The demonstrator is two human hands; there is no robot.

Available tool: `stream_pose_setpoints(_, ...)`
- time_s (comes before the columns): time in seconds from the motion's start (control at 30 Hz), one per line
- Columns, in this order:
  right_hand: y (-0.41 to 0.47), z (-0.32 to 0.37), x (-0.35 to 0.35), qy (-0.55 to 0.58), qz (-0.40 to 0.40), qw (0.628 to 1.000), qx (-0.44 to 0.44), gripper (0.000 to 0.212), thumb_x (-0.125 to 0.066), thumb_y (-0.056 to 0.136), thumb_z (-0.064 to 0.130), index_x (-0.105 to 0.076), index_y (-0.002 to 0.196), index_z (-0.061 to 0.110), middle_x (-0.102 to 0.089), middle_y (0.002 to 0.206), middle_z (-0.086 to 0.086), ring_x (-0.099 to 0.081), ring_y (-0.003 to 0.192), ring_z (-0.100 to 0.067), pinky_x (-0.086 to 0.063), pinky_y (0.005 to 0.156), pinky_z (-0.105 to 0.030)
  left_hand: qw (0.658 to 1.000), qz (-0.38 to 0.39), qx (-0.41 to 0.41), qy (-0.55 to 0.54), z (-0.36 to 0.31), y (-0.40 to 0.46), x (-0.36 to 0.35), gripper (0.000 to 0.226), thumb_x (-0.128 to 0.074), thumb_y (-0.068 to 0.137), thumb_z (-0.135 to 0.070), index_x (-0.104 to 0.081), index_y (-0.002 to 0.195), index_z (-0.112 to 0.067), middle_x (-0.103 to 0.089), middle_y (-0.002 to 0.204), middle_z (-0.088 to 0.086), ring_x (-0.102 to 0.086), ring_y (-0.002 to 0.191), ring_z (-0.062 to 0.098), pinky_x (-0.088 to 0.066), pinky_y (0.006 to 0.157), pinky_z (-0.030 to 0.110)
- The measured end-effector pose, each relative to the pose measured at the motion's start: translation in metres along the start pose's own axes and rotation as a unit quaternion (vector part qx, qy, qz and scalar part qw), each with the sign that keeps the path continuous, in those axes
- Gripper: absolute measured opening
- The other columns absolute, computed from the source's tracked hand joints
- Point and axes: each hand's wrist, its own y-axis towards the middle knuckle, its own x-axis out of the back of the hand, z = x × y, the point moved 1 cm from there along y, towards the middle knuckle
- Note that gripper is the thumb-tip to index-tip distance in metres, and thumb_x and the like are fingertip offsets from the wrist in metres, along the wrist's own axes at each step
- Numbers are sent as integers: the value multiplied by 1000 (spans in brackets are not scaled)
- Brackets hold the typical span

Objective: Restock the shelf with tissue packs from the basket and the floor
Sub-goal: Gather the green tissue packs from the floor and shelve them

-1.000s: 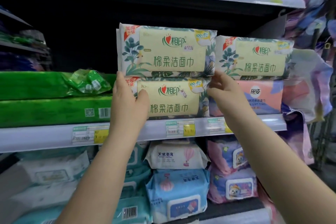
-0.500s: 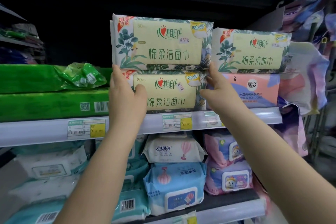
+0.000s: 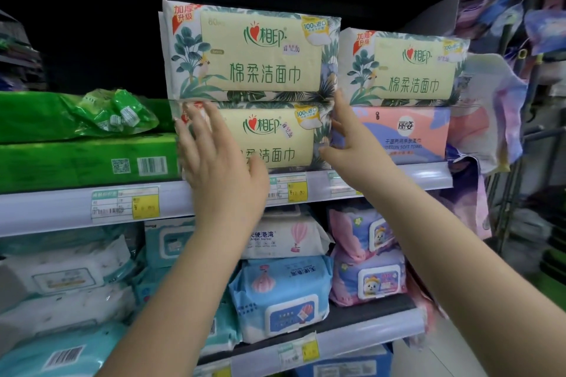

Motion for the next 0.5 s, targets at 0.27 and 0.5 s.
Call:
stream_pose_setpoints(0.27, -45, -15, 15, -77, -8, 997, 11, 77, -43, 89, -4, -7, 148, 28, -20, 151, 16, -21, 140, -5, -26, 113, -27, 989, 86, -123, -9, -24, -57, -39, 74, -35, 87, -27, 5, 149, -18, 12, 157, 6, 14, 143, 29, 15, 110, 39)
stream_pose_setpoints(0.5, -131, -70, 50, -161, -40, 984, -68, 80, -49, 83, -8, -11, 148, 20, -18, 142, 18, -35, 122, 10, -17, 91, 10, 964, 194, -181, -35, -46, -140, -78, 74, -43, 83, -26, -11, 149, -13, -5, 157, 13, -2, 143, 36, 7, 108, 42)
